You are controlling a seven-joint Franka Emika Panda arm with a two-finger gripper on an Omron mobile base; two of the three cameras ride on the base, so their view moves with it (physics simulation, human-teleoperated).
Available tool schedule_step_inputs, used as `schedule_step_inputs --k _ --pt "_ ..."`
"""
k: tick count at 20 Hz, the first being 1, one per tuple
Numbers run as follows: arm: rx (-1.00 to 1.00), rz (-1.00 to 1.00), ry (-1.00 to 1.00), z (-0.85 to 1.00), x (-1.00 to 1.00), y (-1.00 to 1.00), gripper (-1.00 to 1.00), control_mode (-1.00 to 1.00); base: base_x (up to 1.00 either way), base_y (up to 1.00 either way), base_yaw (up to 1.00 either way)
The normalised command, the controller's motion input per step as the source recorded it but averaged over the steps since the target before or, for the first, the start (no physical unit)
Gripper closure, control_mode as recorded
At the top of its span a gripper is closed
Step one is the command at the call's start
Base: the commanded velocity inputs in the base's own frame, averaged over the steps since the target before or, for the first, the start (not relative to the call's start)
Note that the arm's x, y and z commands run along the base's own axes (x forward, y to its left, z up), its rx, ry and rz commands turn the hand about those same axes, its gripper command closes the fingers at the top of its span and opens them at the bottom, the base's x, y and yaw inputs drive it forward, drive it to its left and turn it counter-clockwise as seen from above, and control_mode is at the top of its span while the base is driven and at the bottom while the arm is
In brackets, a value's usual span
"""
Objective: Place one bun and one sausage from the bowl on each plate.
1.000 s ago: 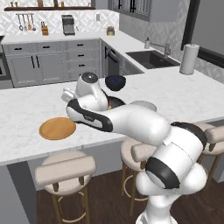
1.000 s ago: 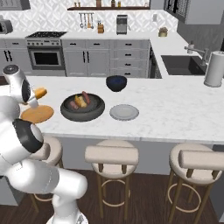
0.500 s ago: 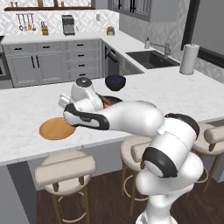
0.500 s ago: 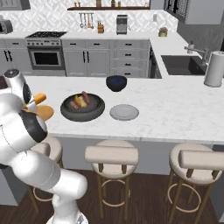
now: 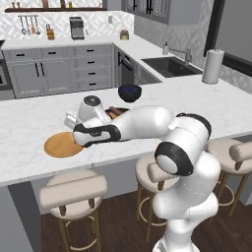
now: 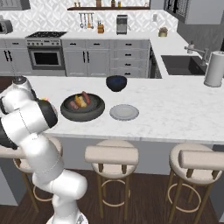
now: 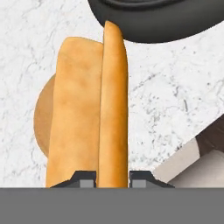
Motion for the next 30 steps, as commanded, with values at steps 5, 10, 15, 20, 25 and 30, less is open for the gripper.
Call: schedule_step_inputs --k 5,10,15,20,25,30 --pt "0.0 0.0 0.1 -0.26 0.63 0.5 1.0 -1.0 0.0 0.0 0.0" --pt "-0.01 0.0 0.13 -0.2 0.49 0.3 1.0 -1.0 0.0 0.0 0.0" --pt "-0.02 0.0 0.14 -0.1 0.05 0.03 -1.0 -1.0 0.0 0.0 0.0" --pt "0.01 -0.03 0.03 0.03 -0.19 -0.37 -1.0 -1.0 0.0 0.0 0.0" --pt "0.09 -0.06 0.0 0.44 -0.98 -1.0 -1.0 -1.0 0.0 0.0 0.0" --pt "0.03 -0.01 0.0 0.56 -0.98 -1.0 -1.0 -1.0 0.0 0.0 0.0"
